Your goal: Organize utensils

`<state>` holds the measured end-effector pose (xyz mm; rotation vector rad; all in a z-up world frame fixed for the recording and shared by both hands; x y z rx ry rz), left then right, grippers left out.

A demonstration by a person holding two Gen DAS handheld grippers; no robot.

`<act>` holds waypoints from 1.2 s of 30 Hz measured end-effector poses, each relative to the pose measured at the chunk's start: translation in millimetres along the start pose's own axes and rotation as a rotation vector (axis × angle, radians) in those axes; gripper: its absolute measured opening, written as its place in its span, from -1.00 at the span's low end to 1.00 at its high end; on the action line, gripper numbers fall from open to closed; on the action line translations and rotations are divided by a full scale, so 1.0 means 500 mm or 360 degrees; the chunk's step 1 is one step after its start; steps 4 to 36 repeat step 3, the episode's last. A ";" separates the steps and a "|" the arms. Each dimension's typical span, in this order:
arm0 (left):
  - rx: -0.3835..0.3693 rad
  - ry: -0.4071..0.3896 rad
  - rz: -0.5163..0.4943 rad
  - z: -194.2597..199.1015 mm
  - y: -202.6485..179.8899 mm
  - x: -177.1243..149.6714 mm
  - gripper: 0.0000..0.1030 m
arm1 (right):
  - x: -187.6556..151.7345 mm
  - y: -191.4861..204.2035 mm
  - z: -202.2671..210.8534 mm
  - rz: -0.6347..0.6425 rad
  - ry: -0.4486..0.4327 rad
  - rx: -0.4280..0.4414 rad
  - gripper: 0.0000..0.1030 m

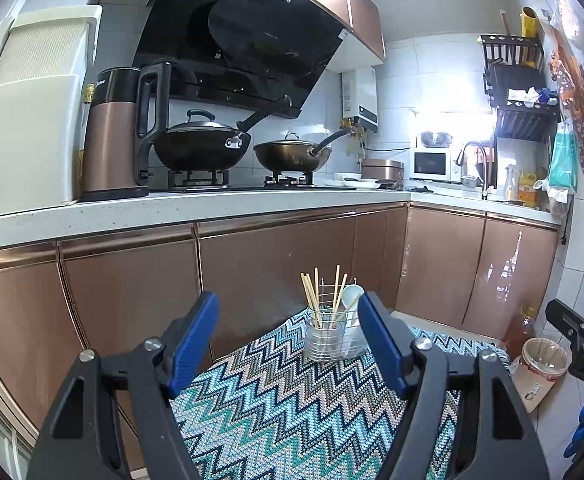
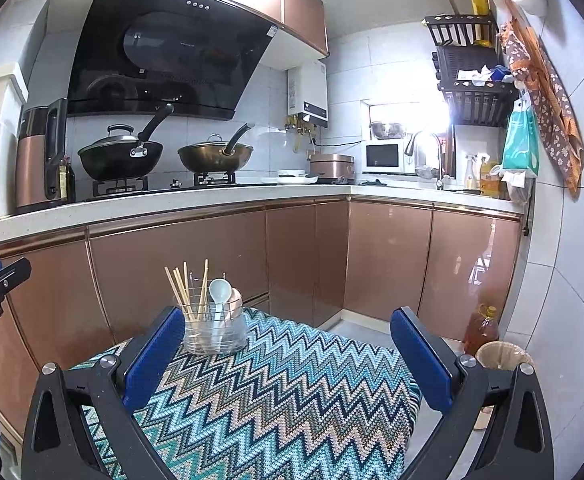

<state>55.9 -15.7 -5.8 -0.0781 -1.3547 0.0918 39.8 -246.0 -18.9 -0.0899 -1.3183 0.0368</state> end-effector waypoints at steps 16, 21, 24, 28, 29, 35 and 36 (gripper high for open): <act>-0.0001 0.0002 0.0009 -0.001 0.006 0.002 0.37 | 0.003 0.000 0.004 0.0011 -0.0007 -0.0030 1.00; -0.0001 0.0002 0.0009 -0.001 0.006 0.002 0.37 | 0.003 0.000 0.004 0.0011 -0.0007 -0.0030 1.00; -0.0001 0.0002 0.0009 -0.001 0.006 0.002 0.37 | 0.003 0.000 0.004 0.0011 -0.0007 -0.0030 1.00; -0.0001 0.0002 0.0009 -0.001 0.006 0.002 0.37 | 0.003 0.000 0.004 0.0011 -0.0007 -0.0030 1.00; -0.0001 0.0002 0.0009 -0.001 0.006 0.002 0.37 | 0.003 0.000 0.004 0.0011 -0.0007 -0.0030 1.00; -0.0001 0.0002 0.0009 -0.001 0.006 0.002 0.37 | 0.003 0.000 0.004 0.0011 -0.0007 -0.0030 1.00; -0.0001 0.0002 0.0009 -0.001 0.006 0.002 0.37 | 0.003 0.000 0.004 0.0011 -0.0007 -0.0030 1.00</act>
Point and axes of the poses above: each gripper's, at about its wrist camera, not at the fingertips, and z roughly against the way its jaws point, y to its left, x to its top, the point moved 4 cm from there along -z, roughly the way its jaws point, and after that the axes turned 5 degrees about z, right-handed, at the moved point
